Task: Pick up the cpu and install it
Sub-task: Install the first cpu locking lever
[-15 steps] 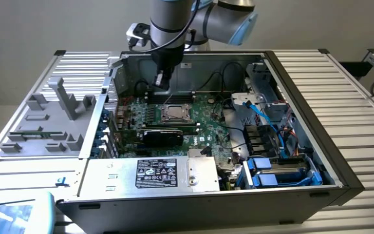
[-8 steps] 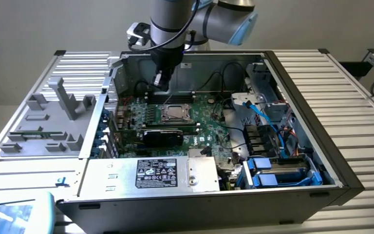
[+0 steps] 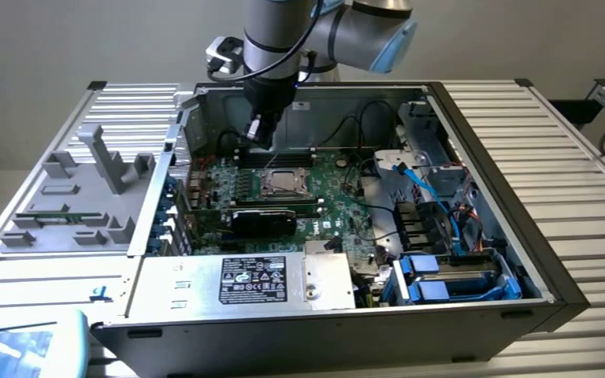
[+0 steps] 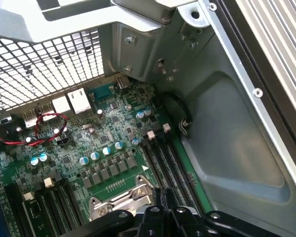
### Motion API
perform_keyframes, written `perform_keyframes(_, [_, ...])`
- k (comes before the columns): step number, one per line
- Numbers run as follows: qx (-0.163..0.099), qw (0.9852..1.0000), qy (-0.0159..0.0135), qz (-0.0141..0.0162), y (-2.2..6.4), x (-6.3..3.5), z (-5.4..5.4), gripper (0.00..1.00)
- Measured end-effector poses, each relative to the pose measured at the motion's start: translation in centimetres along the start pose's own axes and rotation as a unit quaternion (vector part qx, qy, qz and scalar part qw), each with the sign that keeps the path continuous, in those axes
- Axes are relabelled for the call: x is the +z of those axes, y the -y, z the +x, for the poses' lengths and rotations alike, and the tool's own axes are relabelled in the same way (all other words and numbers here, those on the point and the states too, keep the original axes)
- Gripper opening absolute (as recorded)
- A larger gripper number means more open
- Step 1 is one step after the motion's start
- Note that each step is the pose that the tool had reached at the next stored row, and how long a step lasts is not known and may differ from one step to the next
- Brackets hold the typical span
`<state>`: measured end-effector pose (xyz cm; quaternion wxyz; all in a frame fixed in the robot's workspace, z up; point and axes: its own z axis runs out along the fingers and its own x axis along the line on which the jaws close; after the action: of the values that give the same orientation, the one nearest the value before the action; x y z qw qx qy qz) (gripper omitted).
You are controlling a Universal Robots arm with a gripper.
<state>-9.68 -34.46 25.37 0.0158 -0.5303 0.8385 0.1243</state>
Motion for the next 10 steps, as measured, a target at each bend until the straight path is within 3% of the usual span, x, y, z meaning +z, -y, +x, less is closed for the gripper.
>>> perform_keyframes(2, [0.003, 1.0000, -0.0070, 0.0042, 0.00, 0.00, 0.00, 0.12])
perform_keyframes(4, [0.002, 0.9999, -0.0092, 0.0054, 0.00, 0.00, 0.00, 0.12])
perform_keyframes(10, [-0.049, 0.9986, -0.0190, -0.0024, -0.01, 0.01, 0.00, 0.12])
